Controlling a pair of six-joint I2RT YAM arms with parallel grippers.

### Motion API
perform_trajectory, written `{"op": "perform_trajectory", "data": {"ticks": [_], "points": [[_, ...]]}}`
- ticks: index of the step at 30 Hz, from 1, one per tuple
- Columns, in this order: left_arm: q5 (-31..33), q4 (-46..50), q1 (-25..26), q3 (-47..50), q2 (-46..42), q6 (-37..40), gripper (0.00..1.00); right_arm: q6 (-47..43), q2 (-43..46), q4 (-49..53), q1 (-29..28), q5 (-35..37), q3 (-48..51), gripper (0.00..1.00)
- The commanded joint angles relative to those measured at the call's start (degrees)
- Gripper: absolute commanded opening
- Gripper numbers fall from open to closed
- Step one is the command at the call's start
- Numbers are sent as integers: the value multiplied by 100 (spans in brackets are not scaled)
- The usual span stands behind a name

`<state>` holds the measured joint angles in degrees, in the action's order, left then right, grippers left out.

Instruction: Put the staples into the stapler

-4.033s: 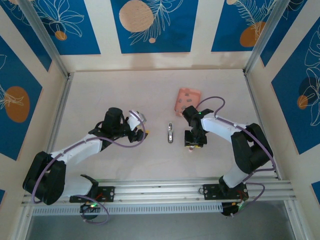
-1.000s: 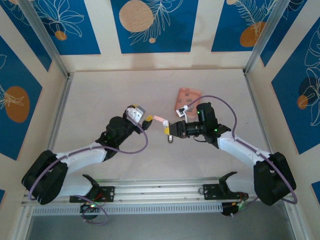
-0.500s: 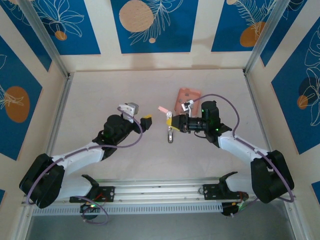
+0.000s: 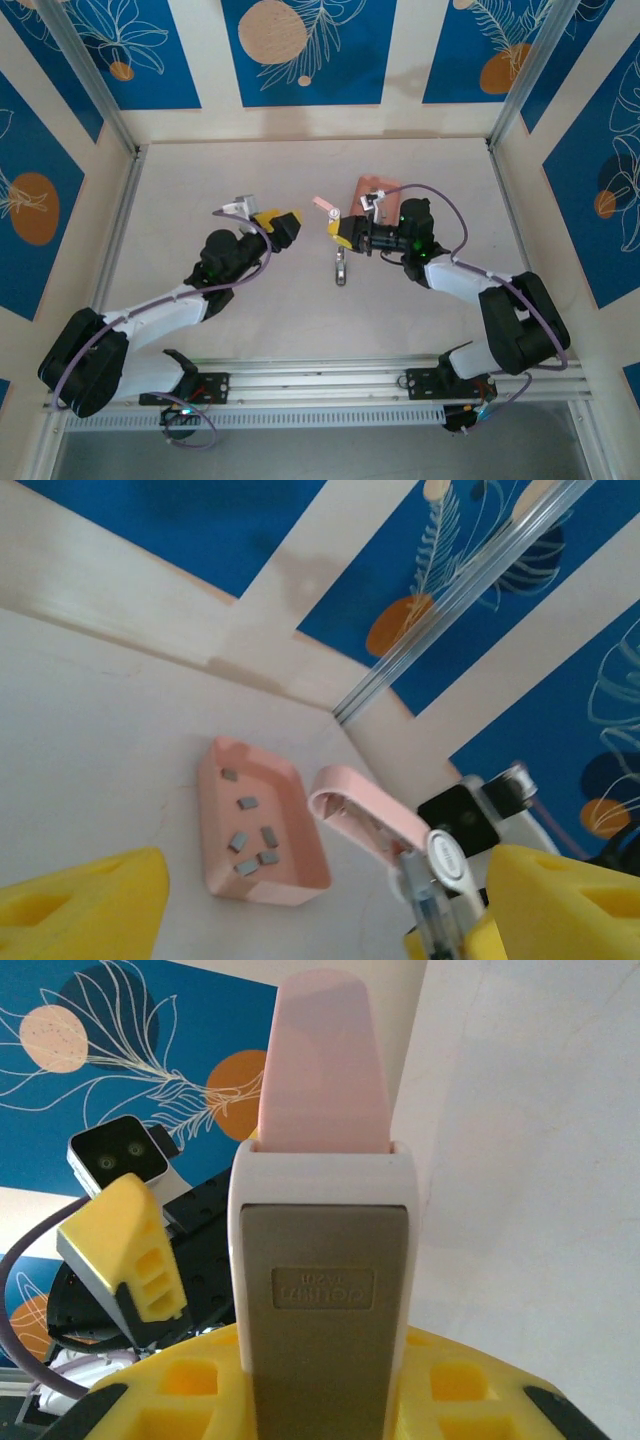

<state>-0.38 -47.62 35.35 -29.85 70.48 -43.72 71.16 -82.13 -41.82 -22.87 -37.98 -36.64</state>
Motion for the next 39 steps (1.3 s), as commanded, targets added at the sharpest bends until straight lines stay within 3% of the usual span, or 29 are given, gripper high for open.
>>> {"op": "perform_trajectory", "data": {"ticks": [1,6,11,31,35,39], "points": [[84,-1045,-117,18,203,-788,83,431,-184,-902,-97,-144,-202,7],[-39,-2487,-230,82,954,-1560,79,740,-453,-1459,-255,-176,-349,7],[-226,-3039,-237,-115,1426,-1693,77,811,-561,-1585,-401,-140,-533,7],[-434,-3303,-225,-456,1693,-1798,75,1038,-814,-1949,-742,-283,-813,7],[-442,-3302,-225,-487,1688,-1808,63,1064,-855,-2002,-802,-333,-864,7],[-480,-3303,-235,-506,1680,-1833,61,1141,-915,-2135,-828,-377,-919,7]]}}
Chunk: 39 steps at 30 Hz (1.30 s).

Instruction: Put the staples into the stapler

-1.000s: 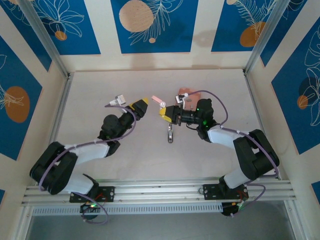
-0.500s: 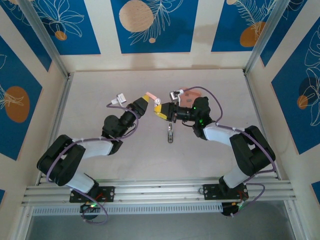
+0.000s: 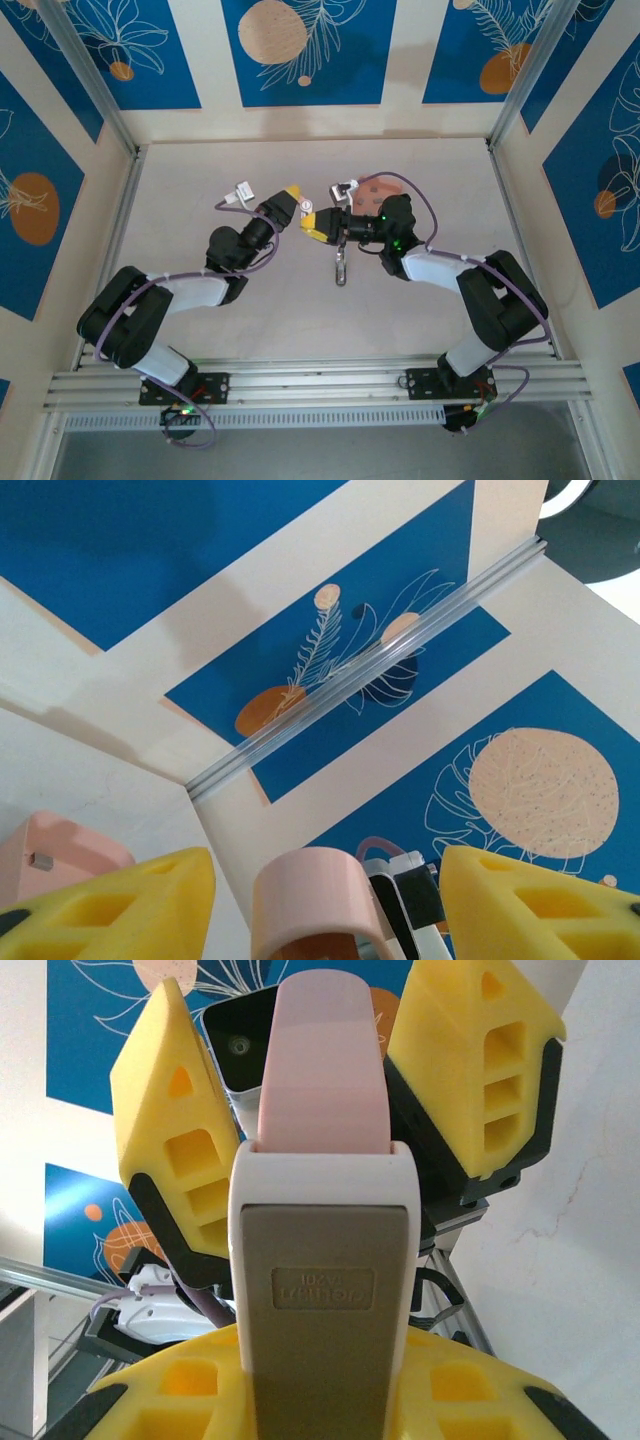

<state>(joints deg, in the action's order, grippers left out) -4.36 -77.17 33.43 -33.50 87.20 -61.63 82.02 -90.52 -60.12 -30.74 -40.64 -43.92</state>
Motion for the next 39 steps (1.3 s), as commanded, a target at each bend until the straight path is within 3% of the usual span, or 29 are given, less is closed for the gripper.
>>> {"op": "perform_trajectory", "data": {"ticks": [1,12,14,17,19,23,27,32,39], "points": [[-75,-352,-36,-140,3,-50,60,65,-90,-327,-46,-119,-202,7],[128,-344,-45,5,-88,121,27,157,-142,-447,-71,-165,-174,8],[179,-351,-47,56,-128,200,23,114,-109,-380,-27,-135,-126,17],[347,-306,-43,191,-241,472,17,-96,69,46,142,-84,59,44],[511,-60,-44,334,-386,676,16,-465,328,710,315,-8,242,53],[719,1405,-37,396,-974,1352,15,-1612,1094,2792,709,247,425,61],[967,3879,-40,-41,-1615,2203,15,-2968,1667,5202,889,679,45,62],[1427,6727,-29,-943,-1650,2763,14,-3532,1762,6677,1013,1367,-245,62],[1692,7266,190,-1161,-802,2392,8,-3517,1592,7077,1002,1695,-237,61]]}}
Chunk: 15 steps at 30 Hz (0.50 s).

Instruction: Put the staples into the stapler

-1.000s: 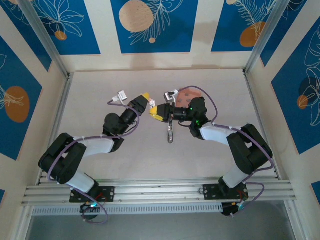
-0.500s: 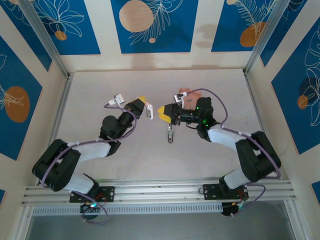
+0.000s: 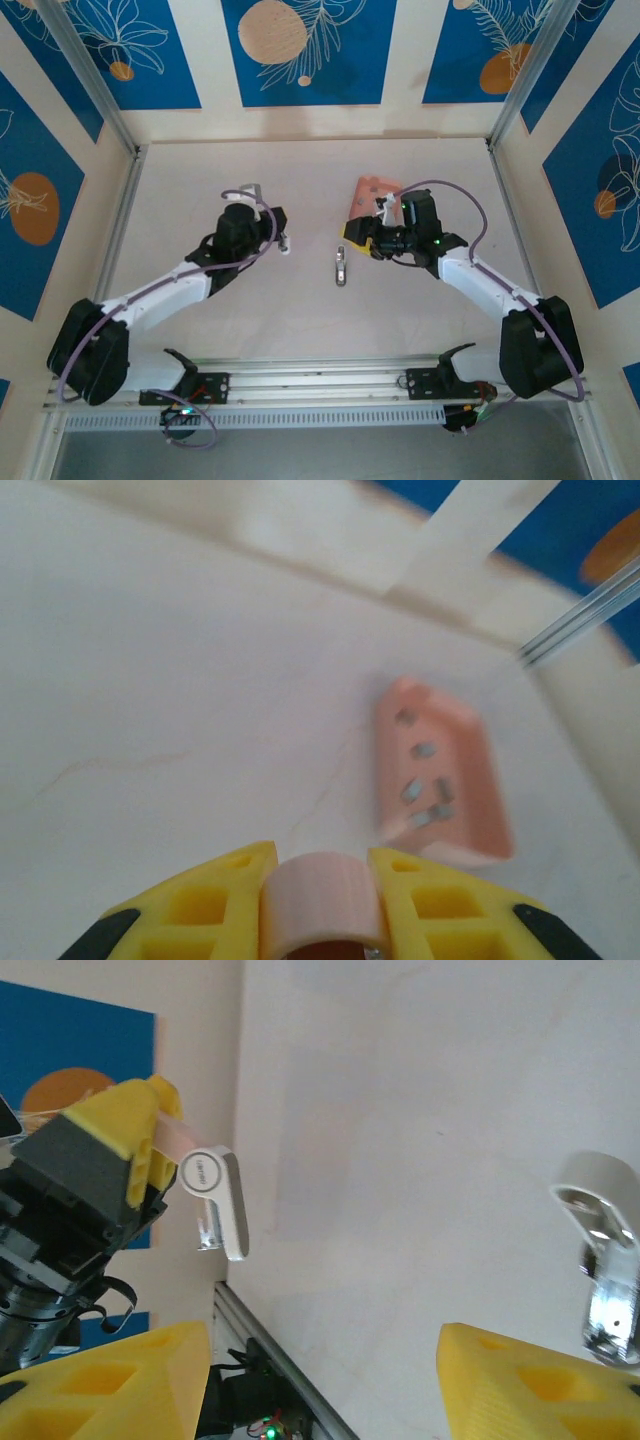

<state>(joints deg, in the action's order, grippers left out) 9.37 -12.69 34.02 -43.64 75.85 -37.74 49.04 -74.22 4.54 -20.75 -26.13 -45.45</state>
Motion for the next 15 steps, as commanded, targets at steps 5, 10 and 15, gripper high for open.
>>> {"op": "perform_trajectory", "data": {"ticks": [5,10,15], "points": [[561,814,507,-507,1159,-37,9,-332,31,947,1,566,-78,61],[416,496,767,-855,1862,157,9,-377,58,1098,5,693,-42,61],[232,404,907,-1168,2358,325,10,-342,127,1146,49,789,58,61]]}}
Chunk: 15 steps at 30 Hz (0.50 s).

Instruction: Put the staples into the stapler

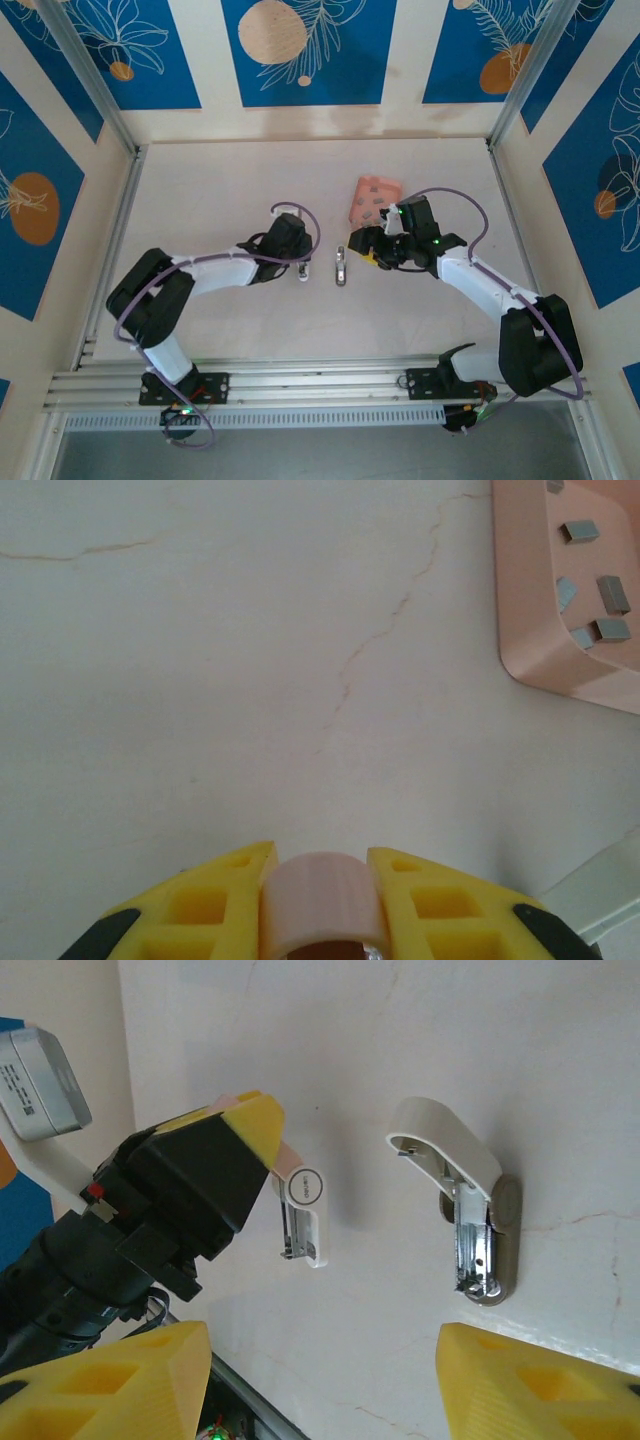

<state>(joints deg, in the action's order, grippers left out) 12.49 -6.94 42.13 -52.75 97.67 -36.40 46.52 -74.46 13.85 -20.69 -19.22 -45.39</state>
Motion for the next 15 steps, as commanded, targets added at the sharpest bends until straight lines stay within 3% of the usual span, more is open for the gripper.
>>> {"op": "perform_trajectory", "data": {"ticks": [1,15], "points": [[-110,-167,127,-303,230,204,10,-83,151,223,55,102,62,61],[270,411,560,-726,440,610,12,-12,194,276,157,217,125,61]]}}
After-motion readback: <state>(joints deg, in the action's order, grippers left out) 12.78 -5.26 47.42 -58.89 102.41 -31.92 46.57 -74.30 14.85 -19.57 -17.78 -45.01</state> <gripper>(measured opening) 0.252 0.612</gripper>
